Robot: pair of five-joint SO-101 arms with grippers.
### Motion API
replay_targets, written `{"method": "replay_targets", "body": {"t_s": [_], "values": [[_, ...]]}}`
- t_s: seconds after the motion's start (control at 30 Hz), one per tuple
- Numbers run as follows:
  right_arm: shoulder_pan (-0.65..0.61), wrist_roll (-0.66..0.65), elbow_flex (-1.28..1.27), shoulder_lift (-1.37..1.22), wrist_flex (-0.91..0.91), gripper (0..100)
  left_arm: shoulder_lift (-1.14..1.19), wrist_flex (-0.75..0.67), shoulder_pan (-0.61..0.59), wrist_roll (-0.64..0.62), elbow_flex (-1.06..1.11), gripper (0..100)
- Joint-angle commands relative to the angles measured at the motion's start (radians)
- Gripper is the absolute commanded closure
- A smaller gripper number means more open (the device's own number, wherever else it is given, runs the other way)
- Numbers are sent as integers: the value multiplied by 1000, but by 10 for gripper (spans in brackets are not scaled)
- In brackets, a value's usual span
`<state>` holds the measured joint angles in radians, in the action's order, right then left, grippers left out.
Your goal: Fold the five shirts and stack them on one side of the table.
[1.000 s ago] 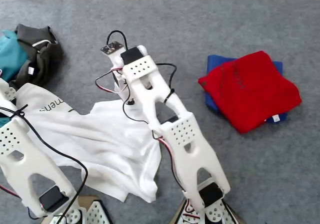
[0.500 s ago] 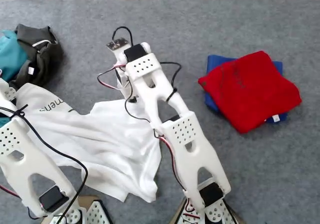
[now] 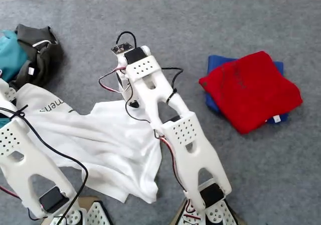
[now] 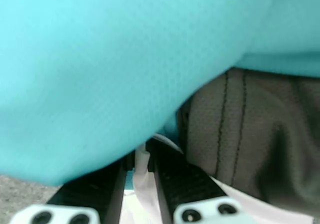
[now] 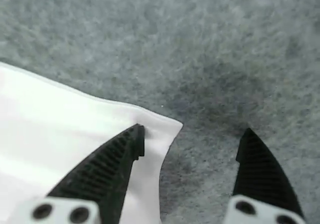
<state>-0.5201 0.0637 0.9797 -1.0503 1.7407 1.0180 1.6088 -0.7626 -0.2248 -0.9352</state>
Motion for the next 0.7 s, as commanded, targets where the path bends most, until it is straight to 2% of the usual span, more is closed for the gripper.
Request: {"method": "replay_targets", "body": {"t_s": [0.0, 0.13, 0.67], "values": [[9, 9, 5, 10, -11, 782, 0, -44, 33, 0, -22, 971], [9, 9, 5, -4, -11, 958, 0, -44, 33, 0, -22, 971], [9, 32, 28, -4, -2, 970, 0, -44, 33, 2, -22, 971]]}}
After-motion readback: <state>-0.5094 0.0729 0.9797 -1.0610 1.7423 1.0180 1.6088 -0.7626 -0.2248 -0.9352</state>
